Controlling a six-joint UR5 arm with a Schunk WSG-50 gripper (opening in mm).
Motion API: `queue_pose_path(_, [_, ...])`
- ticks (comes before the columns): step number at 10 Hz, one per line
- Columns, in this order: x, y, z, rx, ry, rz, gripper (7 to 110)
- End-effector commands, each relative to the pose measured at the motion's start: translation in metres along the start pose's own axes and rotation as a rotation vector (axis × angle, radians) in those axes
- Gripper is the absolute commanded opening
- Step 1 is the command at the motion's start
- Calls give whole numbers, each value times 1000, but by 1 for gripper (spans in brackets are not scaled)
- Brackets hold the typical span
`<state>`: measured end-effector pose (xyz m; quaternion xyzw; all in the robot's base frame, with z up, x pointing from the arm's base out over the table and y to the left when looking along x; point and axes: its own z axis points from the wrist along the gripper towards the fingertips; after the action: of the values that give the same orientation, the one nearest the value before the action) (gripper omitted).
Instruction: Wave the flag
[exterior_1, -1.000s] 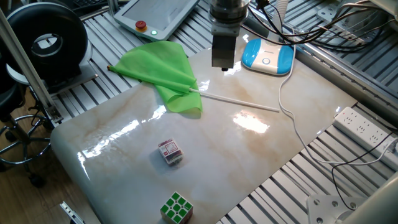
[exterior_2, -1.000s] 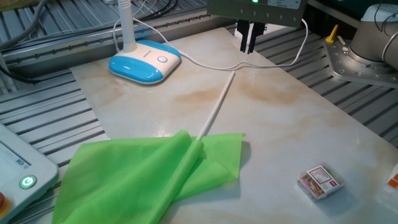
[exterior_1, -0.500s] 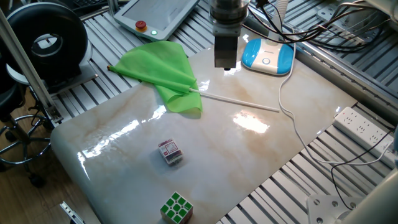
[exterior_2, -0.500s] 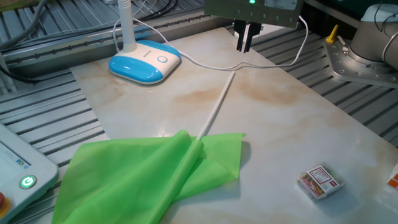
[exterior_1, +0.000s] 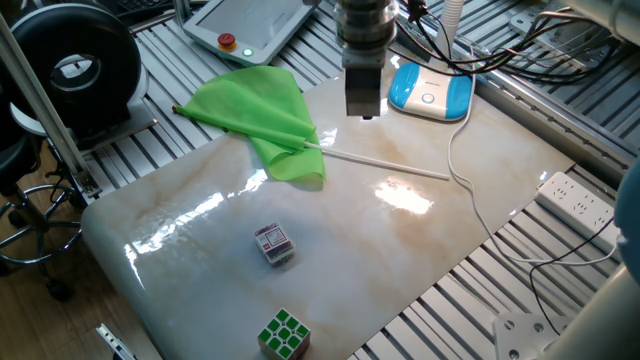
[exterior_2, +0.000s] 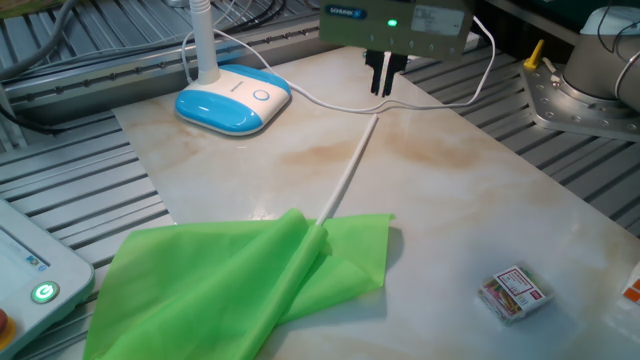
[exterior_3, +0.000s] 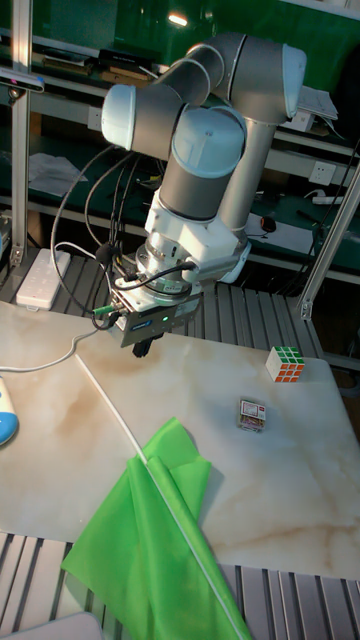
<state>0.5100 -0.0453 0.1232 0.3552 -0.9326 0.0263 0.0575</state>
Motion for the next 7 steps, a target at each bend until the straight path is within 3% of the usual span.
queue_pose_path(1, [-6,-8,25,6,-23,0,7])
queue_pose_path(7, [-17,-16,64,26,-58,21,7])
